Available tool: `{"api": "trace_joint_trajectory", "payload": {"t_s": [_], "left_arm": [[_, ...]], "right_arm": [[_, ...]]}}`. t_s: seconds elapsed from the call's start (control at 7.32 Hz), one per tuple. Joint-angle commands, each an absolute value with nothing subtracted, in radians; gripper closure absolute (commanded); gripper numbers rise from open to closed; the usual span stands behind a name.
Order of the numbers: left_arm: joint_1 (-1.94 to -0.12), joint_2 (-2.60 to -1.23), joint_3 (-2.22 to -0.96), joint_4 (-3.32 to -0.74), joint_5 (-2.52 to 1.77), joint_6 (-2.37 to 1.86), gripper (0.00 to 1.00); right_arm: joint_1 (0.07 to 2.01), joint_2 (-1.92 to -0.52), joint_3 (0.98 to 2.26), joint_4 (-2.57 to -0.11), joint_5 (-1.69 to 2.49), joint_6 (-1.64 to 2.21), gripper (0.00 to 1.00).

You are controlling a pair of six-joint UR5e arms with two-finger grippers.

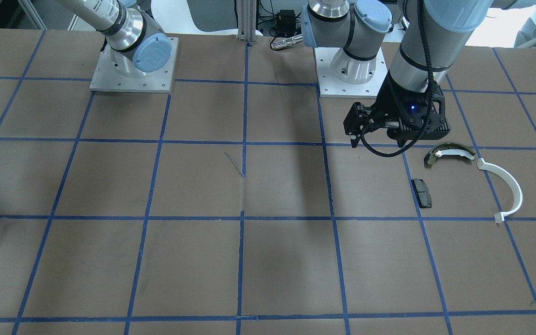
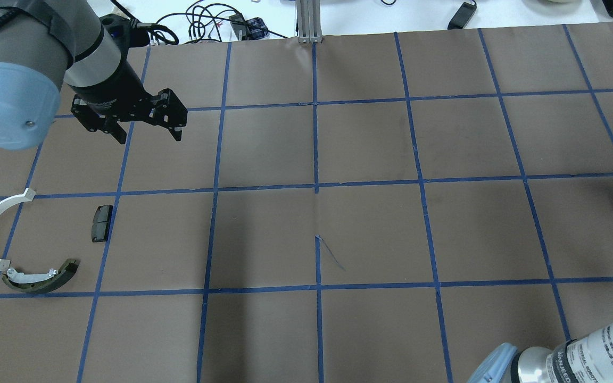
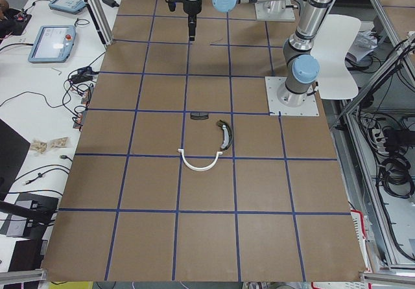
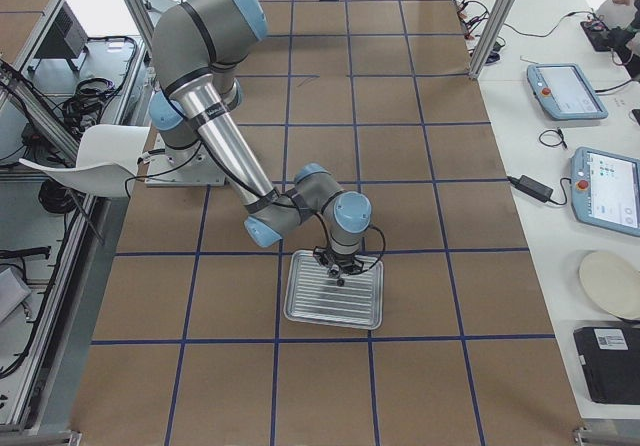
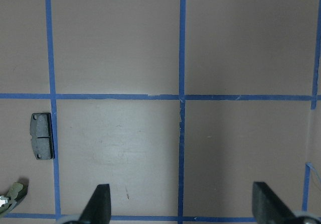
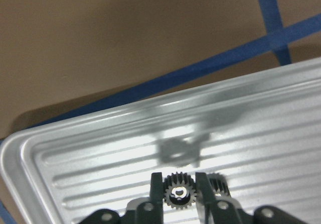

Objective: Place bearing gear from tray to pile

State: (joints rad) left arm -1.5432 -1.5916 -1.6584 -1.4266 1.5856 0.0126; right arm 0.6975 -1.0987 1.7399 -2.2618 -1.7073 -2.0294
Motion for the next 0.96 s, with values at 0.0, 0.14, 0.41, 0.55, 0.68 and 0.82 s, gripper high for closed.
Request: {"api": "trace_joint_trajectory", "payload": {"t_s": [0.0, 0.14, 0.41, 0.55, 0.68, 0.82], "left_arm": [[-1.543, -1.591, -1.660, -1.427, 1.586, 0.012, 0.00], [-1.543, -1.591, -1.660, -1.427, 1.586, 0.017, 0.00], [-1.543, -1.591, -1.660, -1.427, 1.586, 0.018, 0.00], [-1.543, -1.591, -1.660, -1.427, 1.586, 0.018, 0.00], [-1.543, -1.591, -1.660, -1.427, 1.586, 0.018, 0.00], [-1.543, -1.591, -1.660, -1.427, 1.588, 0.020, 0.00]], "right_arm": [[0.791, -1.207, 1.755, -2.165, -1.701, -1.817, 1.00], [0.883, -1.227, 1.761, -2.136, -1.672, -1.664, 1.00], [1.082, -1.236, 1.761, -2.123, -1.634, -1.370, 1.00], [1.191, -1.242, 1.759, -2.100, -1.625, -1.162, 1.00], [1.309, -1.244, 1.759, -2.102, -1.624, -1.009, 1.00], [1.421, -1.244, 1.747, -2.102, -1.623, -0.818, 1.00]]}}
